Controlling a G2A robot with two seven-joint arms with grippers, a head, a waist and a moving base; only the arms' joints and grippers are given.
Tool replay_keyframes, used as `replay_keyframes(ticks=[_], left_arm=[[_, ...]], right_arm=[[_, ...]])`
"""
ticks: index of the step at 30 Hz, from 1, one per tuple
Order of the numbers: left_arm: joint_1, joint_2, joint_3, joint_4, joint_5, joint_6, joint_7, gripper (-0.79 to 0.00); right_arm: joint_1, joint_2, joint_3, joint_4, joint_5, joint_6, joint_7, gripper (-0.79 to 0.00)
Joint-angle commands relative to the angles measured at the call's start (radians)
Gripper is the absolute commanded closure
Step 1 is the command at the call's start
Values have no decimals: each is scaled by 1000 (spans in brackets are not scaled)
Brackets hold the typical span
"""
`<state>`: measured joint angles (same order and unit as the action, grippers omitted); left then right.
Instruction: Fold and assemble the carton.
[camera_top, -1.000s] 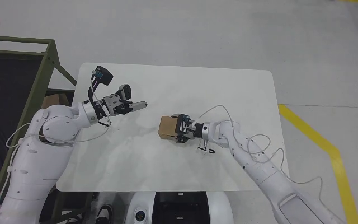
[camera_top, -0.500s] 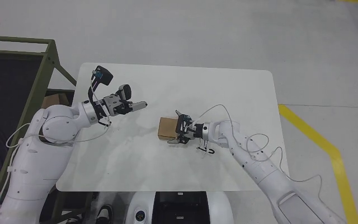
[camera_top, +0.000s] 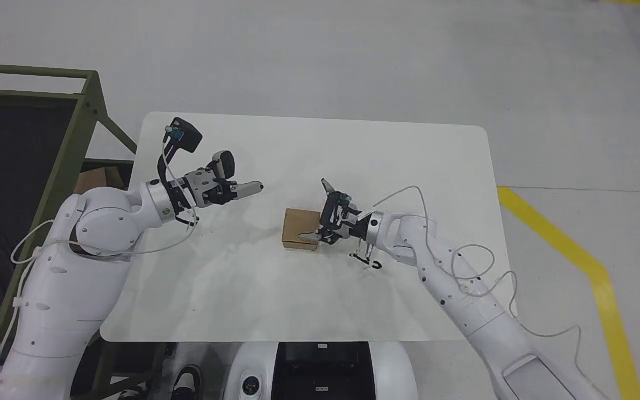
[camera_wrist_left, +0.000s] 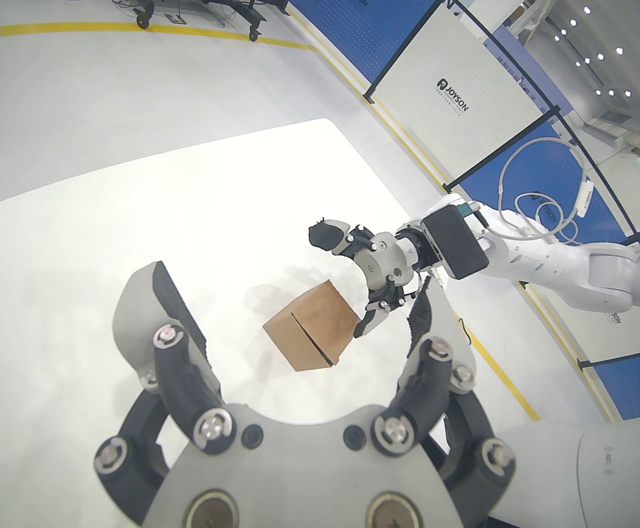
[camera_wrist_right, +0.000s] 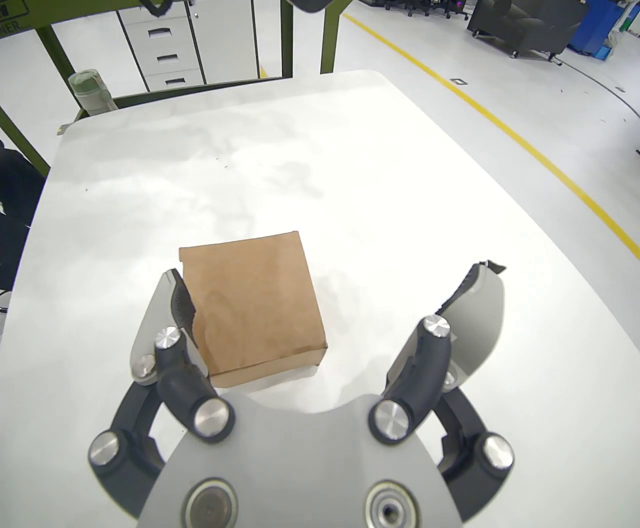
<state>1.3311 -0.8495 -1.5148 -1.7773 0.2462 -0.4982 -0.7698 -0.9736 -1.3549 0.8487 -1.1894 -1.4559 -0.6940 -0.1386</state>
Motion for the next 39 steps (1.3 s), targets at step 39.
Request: replay_keyframes(ticks=[39], left_arm=[[58,-25,82,8,177,177,250,-785]], right_arm=[[-392,82,388,-396,165,344,-158,-785]])
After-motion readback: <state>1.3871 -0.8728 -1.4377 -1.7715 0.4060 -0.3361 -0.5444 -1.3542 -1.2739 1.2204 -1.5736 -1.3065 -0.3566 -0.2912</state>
